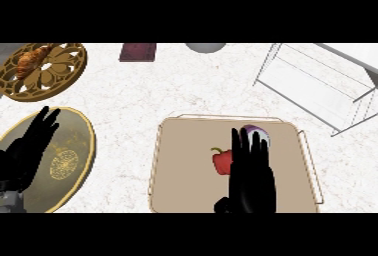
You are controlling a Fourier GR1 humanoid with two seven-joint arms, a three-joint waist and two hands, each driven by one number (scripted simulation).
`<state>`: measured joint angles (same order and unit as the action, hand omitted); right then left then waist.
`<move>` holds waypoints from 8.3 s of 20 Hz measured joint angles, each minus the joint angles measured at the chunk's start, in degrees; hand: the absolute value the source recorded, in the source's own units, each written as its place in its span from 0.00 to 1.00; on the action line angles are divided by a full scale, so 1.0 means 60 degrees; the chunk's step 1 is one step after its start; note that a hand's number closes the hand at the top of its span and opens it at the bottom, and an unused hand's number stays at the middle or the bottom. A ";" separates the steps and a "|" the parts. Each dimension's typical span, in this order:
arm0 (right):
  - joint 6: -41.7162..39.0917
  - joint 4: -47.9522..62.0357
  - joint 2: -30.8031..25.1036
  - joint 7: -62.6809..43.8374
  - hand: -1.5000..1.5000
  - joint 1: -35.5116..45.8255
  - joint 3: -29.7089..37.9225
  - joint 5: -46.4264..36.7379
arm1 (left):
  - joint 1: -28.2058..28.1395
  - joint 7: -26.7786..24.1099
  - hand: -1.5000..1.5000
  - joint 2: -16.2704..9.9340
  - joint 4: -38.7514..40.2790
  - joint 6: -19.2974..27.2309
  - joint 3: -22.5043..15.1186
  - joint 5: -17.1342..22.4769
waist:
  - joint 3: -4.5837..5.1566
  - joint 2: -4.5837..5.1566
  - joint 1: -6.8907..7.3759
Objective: Pick the bell pepper from the tray and place it in the tiered shelf
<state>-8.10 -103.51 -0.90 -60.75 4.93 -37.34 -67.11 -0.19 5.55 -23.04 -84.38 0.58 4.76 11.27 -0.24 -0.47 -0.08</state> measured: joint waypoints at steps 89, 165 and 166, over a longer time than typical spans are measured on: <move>-0.3665 -0.1457 -0.0967 0.0403 1.00 0.8752 0.7227 -0.0046 | -0.0229 0.0282 0.50 0.0893 -0.0140 -0.0795 0.0940 -0.1051 | -0.0003 -0.0024 -0.0045; -0.3990 -0.0663 -0.7543 0.0814 0.00 0.7619 1.5842 0.6776 | -0.0724 0.0209 0.50 0.1032 -0.0175 -0.1016 0.1654 -0.1230 | -0.0008 -0.0219 -0.0669; -0.4263 -0.0713 -0.7733 0.0840 0.00 0.7510 1.6169 0.7073 | -0.0779 0.0163 0.50 0.1062 -0.0228 -0.1009 0.1658 -0.1234 | -0.0007 -0.0228 -0.0699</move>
